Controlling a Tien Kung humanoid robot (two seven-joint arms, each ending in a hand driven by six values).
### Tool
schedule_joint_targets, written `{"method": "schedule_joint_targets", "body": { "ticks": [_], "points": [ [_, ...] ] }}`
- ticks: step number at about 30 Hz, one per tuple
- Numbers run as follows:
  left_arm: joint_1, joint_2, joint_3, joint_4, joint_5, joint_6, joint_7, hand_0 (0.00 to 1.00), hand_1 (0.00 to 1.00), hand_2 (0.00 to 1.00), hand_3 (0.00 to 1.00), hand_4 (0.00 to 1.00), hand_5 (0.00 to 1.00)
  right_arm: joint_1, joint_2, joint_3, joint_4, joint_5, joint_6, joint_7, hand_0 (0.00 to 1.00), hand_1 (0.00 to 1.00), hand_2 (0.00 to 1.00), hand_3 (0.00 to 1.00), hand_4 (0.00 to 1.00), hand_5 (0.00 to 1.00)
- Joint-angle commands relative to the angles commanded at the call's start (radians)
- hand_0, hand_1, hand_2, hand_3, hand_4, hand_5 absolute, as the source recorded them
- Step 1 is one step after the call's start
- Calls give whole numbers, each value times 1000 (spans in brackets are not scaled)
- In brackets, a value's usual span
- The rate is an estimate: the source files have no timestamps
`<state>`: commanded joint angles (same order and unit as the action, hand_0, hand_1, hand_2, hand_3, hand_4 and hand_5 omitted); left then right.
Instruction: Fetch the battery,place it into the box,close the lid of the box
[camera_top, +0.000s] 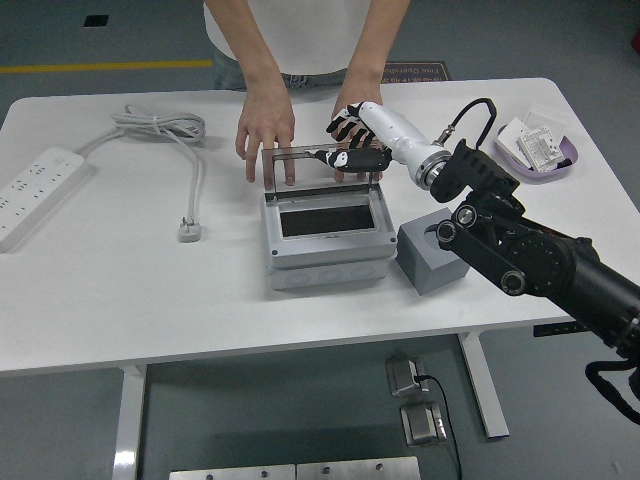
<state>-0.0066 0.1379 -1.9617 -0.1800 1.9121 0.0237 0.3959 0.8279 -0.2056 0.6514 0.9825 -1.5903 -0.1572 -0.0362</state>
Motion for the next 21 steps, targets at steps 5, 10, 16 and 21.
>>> {"method": "schedule_joint_targets", "body": {
  "ticks": [5, 10, 16, 21],
  "points": [
    [-1, 0, 2, 0, -4, -1, -5, 659, 672, 677, 763, 777, 460, -14, -10, -8, 49, -19, -7, -13, 497, 503, 602, 652, 816, 486],
    [3, 0, 6, 0, -12, 0, -6, 658, 672, 677, 763, 777, 460, -26, -25, -17, 87, -40, -7, -27, 496, 497, 602, 655, 817, 491],
    [6, -2, 11, 0, -21, 1, -11, 657, 671, 677, 763, 777, 459, -47, -37, -14, 116, -62, -1, -43, 495, 500, 604, 654, 816, 495],
    [9, -4, 18, 0, -28, 1, -17, 656, 671, 677, 763, 776, 457, -70, -45, -12, 140, -74, 3, -53, 496, 501, 606, 656, 816, 495]
  ]
}}
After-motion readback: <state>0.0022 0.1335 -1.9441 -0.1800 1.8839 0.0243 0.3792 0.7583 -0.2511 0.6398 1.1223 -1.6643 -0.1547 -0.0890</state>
